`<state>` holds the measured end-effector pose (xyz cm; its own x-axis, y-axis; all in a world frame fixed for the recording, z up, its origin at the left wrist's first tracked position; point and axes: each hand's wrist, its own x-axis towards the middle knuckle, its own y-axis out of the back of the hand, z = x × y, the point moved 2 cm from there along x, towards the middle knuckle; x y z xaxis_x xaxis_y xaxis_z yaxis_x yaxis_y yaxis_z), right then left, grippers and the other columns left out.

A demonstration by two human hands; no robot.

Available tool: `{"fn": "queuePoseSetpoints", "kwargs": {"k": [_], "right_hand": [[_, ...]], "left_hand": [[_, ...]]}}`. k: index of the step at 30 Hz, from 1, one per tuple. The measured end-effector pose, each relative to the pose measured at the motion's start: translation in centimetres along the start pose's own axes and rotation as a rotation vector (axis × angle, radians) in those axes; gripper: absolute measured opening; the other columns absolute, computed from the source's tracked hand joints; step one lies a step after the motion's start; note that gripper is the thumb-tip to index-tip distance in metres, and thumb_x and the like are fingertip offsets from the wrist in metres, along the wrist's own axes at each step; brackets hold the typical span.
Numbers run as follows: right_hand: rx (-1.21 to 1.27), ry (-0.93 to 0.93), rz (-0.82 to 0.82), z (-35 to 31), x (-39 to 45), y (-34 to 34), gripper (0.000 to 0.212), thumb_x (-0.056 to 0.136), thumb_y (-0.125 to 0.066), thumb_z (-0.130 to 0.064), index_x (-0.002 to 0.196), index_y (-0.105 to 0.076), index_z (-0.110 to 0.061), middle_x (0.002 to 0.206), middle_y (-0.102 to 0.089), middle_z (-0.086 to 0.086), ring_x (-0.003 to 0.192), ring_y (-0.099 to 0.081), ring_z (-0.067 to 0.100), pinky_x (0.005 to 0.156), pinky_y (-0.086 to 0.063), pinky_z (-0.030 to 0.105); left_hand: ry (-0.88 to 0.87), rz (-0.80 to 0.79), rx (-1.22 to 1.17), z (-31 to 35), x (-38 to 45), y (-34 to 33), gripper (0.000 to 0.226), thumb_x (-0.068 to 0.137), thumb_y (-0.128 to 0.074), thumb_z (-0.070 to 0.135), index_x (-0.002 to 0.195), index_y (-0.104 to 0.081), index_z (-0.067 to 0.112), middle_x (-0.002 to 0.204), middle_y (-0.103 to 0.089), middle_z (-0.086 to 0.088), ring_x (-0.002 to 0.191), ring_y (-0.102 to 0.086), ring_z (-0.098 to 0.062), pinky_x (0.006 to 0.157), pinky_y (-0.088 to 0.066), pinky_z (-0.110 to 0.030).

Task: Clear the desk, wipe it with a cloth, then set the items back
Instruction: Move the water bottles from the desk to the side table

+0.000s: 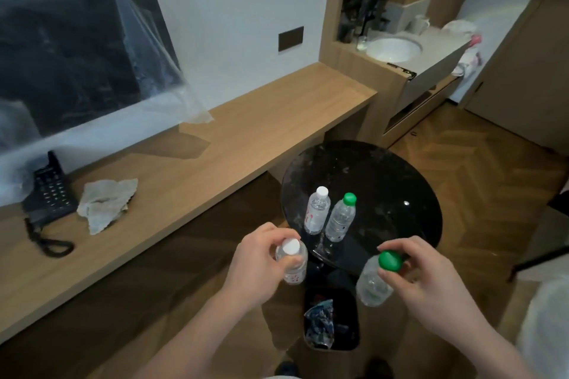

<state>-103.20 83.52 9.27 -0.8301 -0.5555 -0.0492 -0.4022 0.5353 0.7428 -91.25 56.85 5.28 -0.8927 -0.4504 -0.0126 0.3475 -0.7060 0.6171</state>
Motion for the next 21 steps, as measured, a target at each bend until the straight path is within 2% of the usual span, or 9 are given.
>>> {"fn": "queuePoseSetpoints", "kwargs": {"k": [4,10,13,15,18,21], "right_hand": [[0.009,0.006,-0.038,3.3,3.9,1.4,0.037,0.083,-0.086,-0.026,0.103,-0.064,-0.048,0.101,-0.061,-0.025,0.086,-0.064,0.006,0.071,-0.059,0.034],[0.012,0.061,-0.171,8.5,10.5,2.3,0.038,0.082,-0.087,-0.022,0.099,-0.063,-0.046,0.104,-0.06,-0.021,0.087,-0.063,0.009,0.074,-0.056,0.031],[0.002,0.108,-0.256,10.7,13.8,3.3,0.037,0.083,-0.086,-0.021,0.098,-0.063,-0.045,0.103,-0.059,-0.021,0.089,-0.062,0.007,0.074,-0.053,0.027],[-0.03,0.133,-0.324,12.1,16.0,4.4,0.036,0.083,-0.086,-0.023,0.099,-0.062,-0.046,0.103,-0.059,-0.023,0.092,-0.062,0.004,0.076,-0.053,0.025],[-0.027,0.168,-0.4,14.0,19.2,6.6,0.033,0.083,-0.085,-0.023,0.098,-0.064,-0.044,0.103,-0.059,-0.023,0.09,-0.062,0.003,0.076,-0.05,0.019],[-0.071,0.225,-0.451,15.9,22.8,8.3,0.033,0.083,-0.084,-0.024,0.098,-0.063,-0.045,0.105,-0.059,-0.022,0.091,-0.061,0.004,0.076,-0.049,0.02]], "left_hand": [[0.015,0.01,0.044,0.7,2.3,-3.3,0.029,0.081,-0.086,0.032,0.105,-0.074,0.041,0.093,-0.061,0.02,0.086,-0.059,-0.006,0.076,-0.053,-0.032],[0.103,0.039,0.087,2.2,5.1,-8.7,0.031,0.082,-0.086,0.035,0.11,-0.075,0.04,0.095,-0.06,0.024,0.084,-0.059,-0.005,0.07,-0.044,-0.013],[0.171,0.068,0.108,3.5,6.6,-11.8,0.031,0.084,-0.084,0.035,0.113,-0.073,0.041,0.095,-0.058,0.028,0.085,-0.059,-0.002,0.07,-0.041,-0.009],[0.209,0.085,0.136,4.2,7.5,-13.8,0.03,0.083,-0.083,0.033,0.109,-0.073,0.043,0.093,-0.057,0.027,0.083,-0.058,-0.001,0.069,-0.042,-0.012],[0.276,0.117,0.099,5.6,8.2,-16.8,0.033,0.079,-0.084,0.034,0.106,-0.071,0.046,0.096,-0.06,0.022,0.084,-0.059,-0.002,0.074,-0.051,-0.026],[0.31,0.164,0.152,6.8,9.6,-19.7,0.034,0.082,-0.082,0.037,0.114,-0.071,0.045,0.099,-0.058,0.03,0.093,-0.055,0.005,0.082,-0.051,-0.023]]}}
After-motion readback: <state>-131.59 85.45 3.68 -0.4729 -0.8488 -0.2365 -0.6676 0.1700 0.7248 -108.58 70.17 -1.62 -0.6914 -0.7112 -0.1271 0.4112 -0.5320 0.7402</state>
